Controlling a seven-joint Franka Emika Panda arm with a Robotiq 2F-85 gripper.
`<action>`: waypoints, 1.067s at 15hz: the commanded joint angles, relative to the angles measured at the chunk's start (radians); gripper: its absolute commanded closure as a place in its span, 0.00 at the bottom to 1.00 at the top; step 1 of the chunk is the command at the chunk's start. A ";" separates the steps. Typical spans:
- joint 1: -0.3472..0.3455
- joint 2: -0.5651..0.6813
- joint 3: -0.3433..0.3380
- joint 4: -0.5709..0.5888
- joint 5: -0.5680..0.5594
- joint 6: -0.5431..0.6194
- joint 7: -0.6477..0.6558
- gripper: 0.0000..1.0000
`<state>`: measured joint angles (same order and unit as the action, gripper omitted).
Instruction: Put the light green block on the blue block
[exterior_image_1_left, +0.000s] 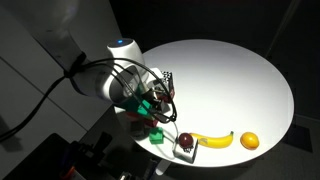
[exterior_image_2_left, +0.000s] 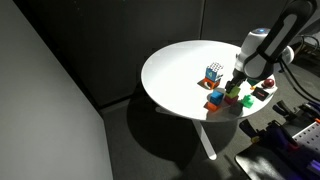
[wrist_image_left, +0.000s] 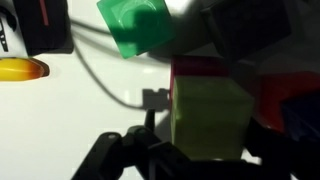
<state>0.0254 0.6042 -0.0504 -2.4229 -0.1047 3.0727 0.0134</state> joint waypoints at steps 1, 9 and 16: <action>0.024 0.013 -0.031 0.023 0.013 -0.015 -0.005 0.51; 0.054 -0.063 -0.051 -0.004 0.017 -0.070 0.013 0.75; 0.078 -0.144 -0.047 -0.004 0.007 -0.156 0.029 0.75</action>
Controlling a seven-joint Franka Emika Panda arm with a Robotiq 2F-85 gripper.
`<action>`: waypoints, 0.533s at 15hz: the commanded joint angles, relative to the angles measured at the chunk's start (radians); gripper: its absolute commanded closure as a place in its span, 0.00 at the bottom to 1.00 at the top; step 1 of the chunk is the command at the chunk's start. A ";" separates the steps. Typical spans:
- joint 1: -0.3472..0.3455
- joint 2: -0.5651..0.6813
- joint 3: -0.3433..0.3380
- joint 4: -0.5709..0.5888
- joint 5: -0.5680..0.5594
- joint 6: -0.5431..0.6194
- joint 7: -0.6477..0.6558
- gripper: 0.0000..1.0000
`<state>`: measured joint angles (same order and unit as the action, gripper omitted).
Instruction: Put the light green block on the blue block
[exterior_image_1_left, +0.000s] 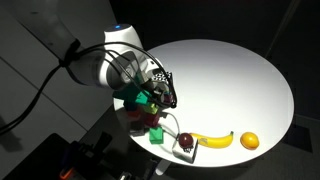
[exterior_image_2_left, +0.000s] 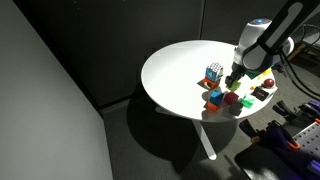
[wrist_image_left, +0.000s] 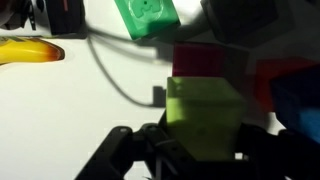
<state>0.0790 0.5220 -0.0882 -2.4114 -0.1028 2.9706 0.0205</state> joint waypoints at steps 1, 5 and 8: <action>0.029 -0.074 -0.007 -0.017 0.003 -0.064 0.024 0.75; 0.032 -0.125 0.020 -0.027 -0.008 -0.070 0.000 0.75; 0.023 -0.155 0.058 -0.034 -0.007 -0.069 -0.026 0.75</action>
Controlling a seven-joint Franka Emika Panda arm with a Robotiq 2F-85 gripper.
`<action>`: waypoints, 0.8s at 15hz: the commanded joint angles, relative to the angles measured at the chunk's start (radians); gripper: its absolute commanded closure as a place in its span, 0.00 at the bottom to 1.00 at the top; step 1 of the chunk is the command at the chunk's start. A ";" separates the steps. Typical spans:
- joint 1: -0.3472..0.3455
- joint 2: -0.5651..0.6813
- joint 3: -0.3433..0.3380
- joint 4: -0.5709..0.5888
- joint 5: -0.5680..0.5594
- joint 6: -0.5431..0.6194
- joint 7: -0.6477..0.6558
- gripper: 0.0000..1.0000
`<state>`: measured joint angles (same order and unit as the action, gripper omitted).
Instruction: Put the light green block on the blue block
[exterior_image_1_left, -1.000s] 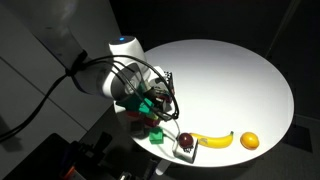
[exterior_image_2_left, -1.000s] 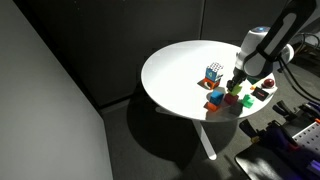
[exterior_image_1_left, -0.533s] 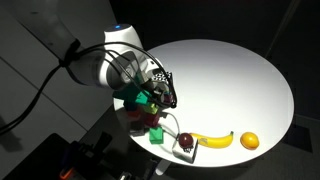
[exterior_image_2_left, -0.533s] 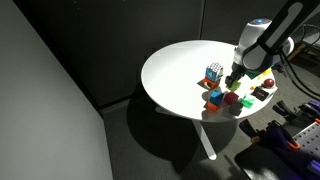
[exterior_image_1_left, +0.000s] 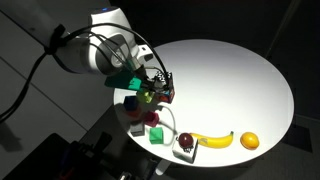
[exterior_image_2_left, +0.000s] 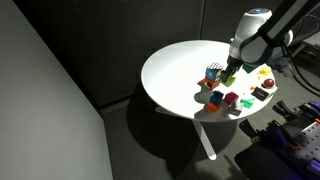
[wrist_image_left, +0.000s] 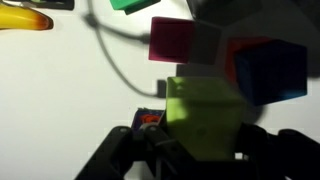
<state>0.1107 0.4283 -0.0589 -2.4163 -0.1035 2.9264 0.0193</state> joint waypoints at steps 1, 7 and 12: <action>-0.012 -0.071 0.043 -0.033 -0.005 -0.024 -0.035 0.75; -0.015 -0.110 0.106 -0.060 -0.013 -0.026 -0.100 0.75; 0.009 -0.119 0.111 -0.077 -0.035 -0.038 -0.112 0.75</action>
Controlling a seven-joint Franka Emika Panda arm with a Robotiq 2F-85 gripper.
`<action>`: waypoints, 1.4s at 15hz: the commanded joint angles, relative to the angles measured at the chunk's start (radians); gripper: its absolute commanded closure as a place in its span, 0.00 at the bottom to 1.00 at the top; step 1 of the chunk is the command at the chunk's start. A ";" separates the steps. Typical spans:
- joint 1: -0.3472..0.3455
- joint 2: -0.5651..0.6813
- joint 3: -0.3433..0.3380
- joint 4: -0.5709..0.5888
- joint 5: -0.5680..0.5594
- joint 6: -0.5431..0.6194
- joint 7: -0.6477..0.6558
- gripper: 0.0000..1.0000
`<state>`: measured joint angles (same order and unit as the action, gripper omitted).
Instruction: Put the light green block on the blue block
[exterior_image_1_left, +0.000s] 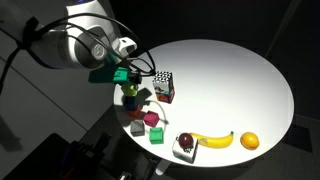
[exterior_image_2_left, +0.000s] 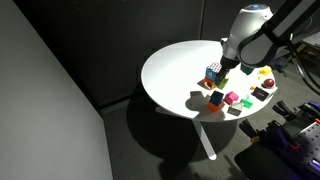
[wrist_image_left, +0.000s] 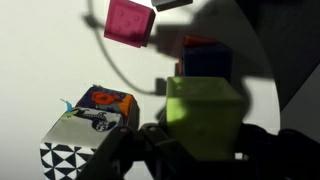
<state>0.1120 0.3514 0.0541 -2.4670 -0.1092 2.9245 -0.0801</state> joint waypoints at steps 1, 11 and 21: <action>0.016 -0.042 -0.007 -0.027 -0.037 -0.038 -0.008 0.75; 0.091 -0.024 -0.053 -0.013 -0.127 -0.074 0.038 0.75; 0.118 0.025 -0.073 0.018 -0.140 -0.070 0.049 0.75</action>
<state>0.2166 0.3581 -0.0004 -2.4741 -0.2093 2.8720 -0.0674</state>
